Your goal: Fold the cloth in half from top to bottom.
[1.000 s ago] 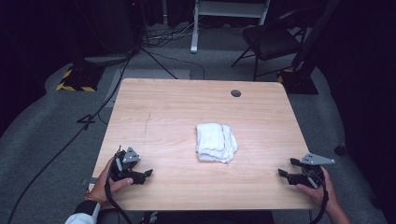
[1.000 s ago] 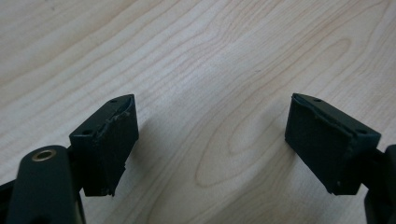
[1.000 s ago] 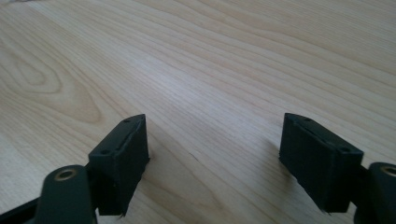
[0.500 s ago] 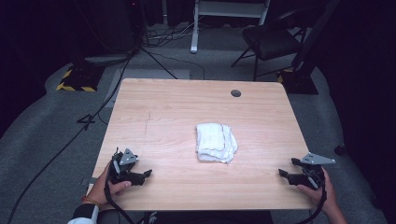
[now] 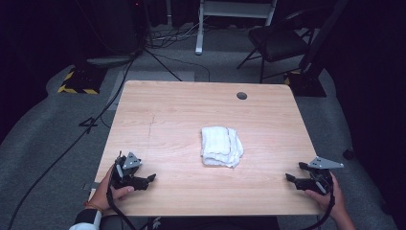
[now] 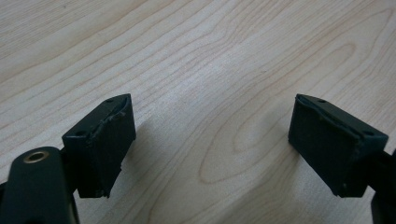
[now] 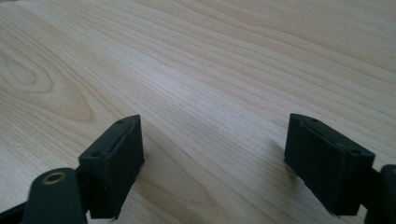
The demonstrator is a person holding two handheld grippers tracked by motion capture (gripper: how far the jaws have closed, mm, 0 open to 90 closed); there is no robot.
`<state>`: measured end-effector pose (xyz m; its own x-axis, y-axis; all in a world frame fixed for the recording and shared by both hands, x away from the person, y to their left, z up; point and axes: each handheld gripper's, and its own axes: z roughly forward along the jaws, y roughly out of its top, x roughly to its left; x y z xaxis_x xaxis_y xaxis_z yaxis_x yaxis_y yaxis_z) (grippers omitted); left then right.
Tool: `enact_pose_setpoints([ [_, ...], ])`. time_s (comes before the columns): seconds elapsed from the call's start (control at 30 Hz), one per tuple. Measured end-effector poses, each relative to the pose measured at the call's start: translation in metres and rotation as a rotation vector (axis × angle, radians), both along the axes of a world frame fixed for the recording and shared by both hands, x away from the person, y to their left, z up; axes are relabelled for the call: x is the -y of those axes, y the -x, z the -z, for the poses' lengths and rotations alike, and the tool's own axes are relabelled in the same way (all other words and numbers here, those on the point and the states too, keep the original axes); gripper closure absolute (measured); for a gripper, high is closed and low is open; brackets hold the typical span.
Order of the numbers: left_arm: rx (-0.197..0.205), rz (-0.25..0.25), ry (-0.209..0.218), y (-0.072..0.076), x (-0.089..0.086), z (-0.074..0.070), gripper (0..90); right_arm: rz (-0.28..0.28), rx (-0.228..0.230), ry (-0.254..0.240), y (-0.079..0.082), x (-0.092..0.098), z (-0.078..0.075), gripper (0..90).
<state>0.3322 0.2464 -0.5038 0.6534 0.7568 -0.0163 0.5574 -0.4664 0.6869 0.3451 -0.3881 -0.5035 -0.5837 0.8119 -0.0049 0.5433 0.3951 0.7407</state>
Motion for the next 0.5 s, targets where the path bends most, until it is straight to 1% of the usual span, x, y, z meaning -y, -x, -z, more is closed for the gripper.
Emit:
enact_pose_setpoints([
  [0.43, -0.001, 0.003, 0.002, -0.0005, 0.0, 0.0001, 15.0, 0.002, 0.002, 0.002, 0.0002, -0.0002, 0.0, 19.6],
  [0.5, 0.006, 0.006, -0.004, -0.0015, -0.0003, 0.0, 15.0, -0.002, 0.001, 0.002, 0.0005, -0.0002, 0.0, 19.3],
])
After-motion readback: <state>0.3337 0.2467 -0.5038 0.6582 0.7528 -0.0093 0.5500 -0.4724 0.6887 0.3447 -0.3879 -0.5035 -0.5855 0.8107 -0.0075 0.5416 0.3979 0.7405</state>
